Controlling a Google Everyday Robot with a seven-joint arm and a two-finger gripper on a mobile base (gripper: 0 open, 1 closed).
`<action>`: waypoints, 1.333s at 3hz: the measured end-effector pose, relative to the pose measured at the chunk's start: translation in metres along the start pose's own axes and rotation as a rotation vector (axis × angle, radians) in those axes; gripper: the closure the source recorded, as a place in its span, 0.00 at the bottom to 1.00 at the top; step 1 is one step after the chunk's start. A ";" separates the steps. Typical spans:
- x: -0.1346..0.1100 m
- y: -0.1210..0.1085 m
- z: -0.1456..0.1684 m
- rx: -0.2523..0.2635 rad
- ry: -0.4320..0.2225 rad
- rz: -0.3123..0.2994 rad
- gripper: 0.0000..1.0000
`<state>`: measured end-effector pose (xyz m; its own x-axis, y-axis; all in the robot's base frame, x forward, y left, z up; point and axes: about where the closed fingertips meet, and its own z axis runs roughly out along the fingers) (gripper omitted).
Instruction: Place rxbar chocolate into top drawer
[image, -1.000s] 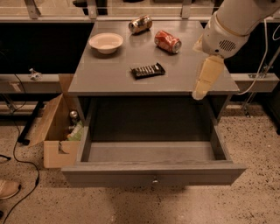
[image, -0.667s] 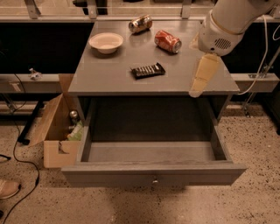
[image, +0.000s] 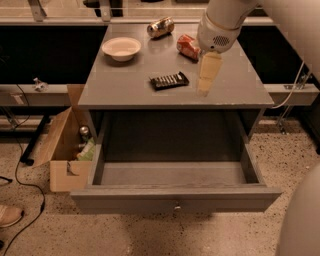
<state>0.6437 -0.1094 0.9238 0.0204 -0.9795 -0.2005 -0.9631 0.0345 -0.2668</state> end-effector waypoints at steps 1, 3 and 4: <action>-0.014 -0.023 0.023 -0.013 0.007 -0.014 0.00; -0.033 -0.057 0.077 -0.085 -0.026 -0.003 0.00; -0.037 -0.065 0.095 -0.113 -0.043 0.013 0.00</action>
Offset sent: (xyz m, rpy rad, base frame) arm 0.0821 0.0463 -0.0432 -0.0046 0.0822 0.0286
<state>0.7314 -0.0566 0.8588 0.0174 -0.9695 -0.2445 -0.9874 0.0218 -0.1567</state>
